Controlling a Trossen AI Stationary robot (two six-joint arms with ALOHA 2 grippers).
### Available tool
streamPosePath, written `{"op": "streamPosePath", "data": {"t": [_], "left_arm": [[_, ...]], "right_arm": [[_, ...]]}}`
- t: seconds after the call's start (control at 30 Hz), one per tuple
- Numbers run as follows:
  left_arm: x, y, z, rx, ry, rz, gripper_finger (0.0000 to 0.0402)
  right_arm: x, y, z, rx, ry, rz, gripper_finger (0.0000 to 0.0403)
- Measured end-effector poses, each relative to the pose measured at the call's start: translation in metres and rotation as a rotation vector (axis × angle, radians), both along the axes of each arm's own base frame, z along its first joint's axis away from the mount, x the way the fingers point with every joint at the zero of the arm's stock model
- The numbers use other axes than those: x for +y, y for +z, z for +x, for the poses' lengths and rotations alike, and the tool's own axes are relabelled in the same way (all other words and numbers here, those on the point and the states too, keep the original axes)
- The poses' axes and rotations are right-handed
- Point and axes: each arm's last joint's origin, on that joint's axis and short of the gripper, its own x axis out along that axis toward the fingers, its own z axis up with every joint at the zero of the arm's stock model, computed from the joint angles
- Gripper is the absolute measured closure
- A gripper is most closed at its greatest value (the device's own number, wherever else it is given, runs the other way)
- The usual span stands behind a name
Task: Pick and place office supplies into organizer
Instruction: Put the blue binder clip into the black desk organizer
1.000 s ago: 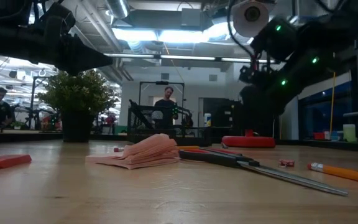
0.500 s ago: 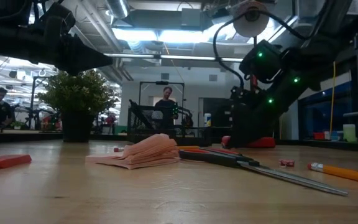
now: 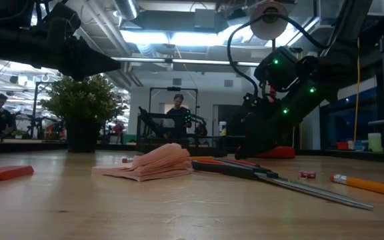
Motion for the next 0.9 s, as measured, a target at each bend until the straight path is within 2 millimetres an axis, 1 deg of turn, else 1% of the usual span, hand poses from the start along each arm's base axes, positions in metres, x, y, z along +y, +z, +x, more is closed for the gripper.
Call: {"op": "streamPosePath", "data": {"t": [0.27, 0.37, 0.63, 0.9], "left_arm": [[0.0, 0.0, 0.0, 0.0, 0.0, 0.0, 0.04], [0.0001, 0.0, 0.0, 0.0, 0.0, 0.0, 0.04], [0.0, 0.0, 0.0, -0.001, 0.0, -0.002, 0.04], [0.0, 0.0, 0.0, -0.001, 0.0, -0.003, 0.04]], "right_arm": [[-0.0008, -0.0006, -0.0006, 0.006, -0.006, 0.003, 0.0171], [-0.001, -0.0007, -0.0008, 0.007, -0.01, 0.001, 0.0188], [-0.0015, -0.001, -0.001, 0.01, -0.016, -0.004, 0.0246], [-0.0015, -0.001, -0.0012, 0.013, -0.016, -0.006, 0.0284]]}}
